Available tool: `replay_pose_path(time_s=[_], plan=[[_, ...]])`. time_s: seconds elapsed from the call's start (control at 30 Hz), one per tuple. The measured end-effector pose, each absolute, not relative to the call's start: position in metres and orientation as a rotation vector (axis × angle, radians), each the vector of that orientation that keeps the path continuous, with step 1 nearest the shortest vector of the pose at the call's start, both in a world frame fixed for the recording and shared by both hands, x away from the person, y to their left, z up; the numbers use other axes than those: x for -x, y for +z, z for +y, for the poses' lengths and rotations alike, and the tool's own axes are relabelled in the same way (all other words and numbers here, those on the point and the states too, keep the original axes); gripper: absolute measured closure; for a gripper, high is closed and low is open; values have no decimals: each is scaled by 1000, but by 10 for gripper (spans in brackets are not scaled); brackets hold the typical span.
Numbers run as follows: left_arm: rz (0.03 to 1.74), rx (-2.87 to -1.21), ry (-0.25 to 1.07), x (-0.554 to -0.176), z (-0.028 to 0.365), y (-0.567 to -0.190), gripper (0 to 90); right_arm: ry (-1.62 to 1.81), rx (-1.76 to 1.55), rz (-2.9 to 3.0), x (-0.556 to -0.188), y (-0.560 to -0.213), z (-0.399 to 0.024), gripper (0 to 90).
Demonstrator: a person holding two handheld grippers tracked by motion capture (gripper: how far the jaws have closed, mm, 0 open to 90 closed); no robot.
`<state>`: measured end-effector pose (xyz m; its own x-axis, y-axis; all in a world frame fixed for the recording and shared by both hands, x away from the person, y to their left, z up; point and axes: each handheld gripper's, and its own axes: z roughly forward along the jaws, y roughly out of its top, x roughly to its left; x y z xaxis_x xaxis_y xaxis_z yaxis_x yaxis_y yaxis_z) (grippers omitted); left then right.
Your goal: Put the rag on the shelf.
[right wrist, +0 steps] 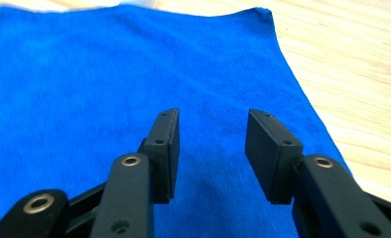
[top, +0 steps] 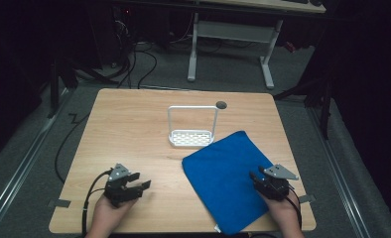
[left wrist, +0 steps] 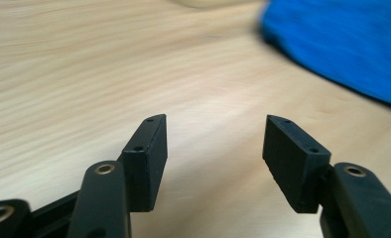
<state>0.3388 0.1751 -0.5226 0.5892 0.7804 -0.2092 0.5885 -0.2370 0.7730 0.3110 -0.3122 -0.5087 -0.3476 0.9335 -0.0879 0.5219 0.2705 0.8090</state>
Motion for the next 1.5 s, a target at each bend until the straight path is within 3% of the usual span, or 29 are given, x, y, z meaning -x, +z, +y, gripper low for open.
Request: replay_pose_path(time_s=[0.47,0.7,0.8,0.93,1.33,1.5], plan=[[1101,-1919,274,-347,177,-526,410,946,-1297,2013,-311,-512,-309,551],[1112,-1922,308,-347,179,-528,397,1042,-1296,2066,-307,-509,-296,609],[1108,-1907,312,-346,182,-526,397,1055,-1210,2163,-304,-508,-277,801],[1121,-1882,314,-346,185,-525,393,1054,-1117,2285,-301,-509,-256,900],[1113,-1863,287,-346,184,-523,386,988,-925,2515,-295,-524,-198,900],[1061,-1899,250,-341,165,-523,387,1001,-781,2580,-288,-524,-155,900]])
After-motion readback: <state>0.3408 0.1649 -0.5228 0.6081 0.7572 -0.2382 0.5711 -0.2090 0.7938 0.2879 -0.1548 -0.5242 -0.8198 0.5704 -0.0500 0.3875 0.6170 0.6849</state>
